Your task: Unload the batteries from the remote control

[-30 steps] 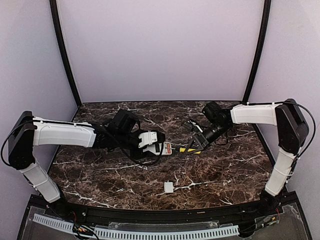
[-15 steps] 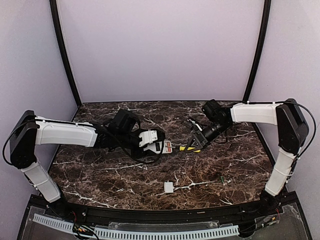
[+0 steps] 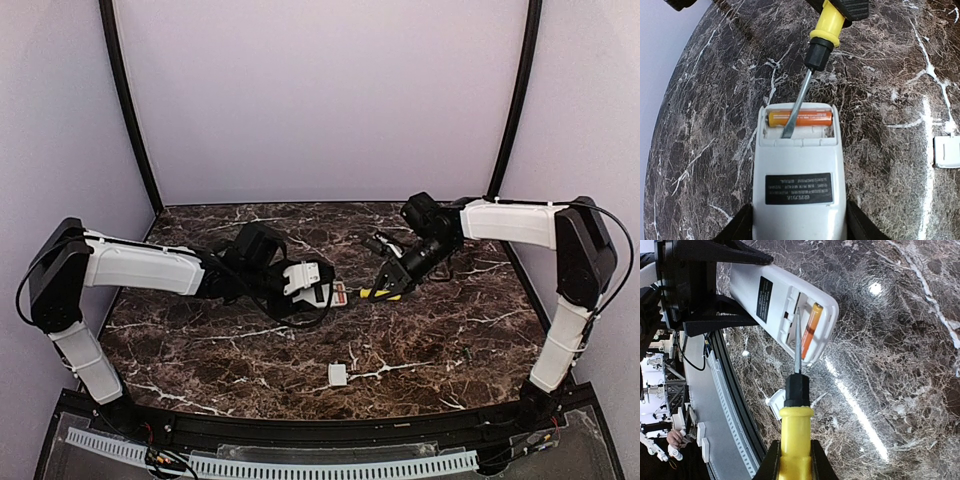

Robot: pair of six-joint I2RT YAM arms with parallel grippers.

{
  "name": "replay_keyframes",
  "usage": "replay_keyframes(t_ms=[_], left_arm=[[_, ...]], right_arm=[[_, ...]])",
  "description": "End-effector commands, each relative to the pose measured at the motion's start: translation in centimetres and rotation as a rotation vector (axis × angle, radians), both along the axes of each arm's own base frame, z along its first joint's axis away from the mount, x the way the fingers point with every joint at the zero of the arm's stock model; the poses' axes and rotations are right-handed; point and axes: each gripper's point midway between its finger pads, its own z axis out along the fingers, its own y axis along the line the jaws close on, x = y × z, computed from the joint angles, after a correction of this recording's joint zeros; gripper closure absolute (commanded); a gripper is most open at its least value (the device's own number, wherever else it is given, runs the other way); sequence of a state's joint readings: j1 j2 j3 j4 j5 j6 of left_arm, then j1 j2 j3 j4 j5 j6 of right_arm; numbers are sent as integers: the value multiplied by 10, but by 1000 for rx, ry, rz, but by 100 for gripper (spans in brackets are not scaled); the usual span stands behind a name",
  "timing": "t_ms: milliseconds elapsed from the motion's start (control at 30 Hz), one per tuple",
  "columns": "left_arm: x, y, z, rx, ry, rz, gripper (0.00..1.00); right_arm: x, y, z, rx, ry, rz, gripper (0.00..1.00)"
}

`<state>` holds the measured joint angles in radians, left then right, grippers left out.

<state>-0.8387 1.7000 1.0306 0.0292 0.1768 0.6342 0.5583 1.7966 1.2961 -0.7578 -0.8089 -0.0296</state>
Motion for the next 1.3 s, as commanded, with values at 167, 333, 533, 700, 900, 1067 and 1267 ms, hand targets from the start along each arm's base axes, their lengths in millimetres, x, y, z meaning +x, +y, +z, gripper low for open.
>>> replay_keyframes(t_ms=[167,333,533,700,900,1067,1267], left_arm=[[11,-3,4,-37,30,37,100],[11,1,-4,-30,67,52,100],[9,4,-12,-29,126,92,100],[3,9,-24,-24,220,157,100],[3,23,-33,-78,319,359,100],[-3,35,-39,-84,319,514,100],[-3,52,-45,-124,355,739,100]], right_arm=[[15,0,21,-48,-112,-41,100],[16,-1,21,-55,-118,-44,100],[20,-4,19,-81,-117,-79,100],[29,-3,15,-98,-125,-118,100],[47,-6,7,-146,-150,-207,100],[61,-5,9,-155,-174,-262,100],[70,-2,11,-147,-181,-299,100]])
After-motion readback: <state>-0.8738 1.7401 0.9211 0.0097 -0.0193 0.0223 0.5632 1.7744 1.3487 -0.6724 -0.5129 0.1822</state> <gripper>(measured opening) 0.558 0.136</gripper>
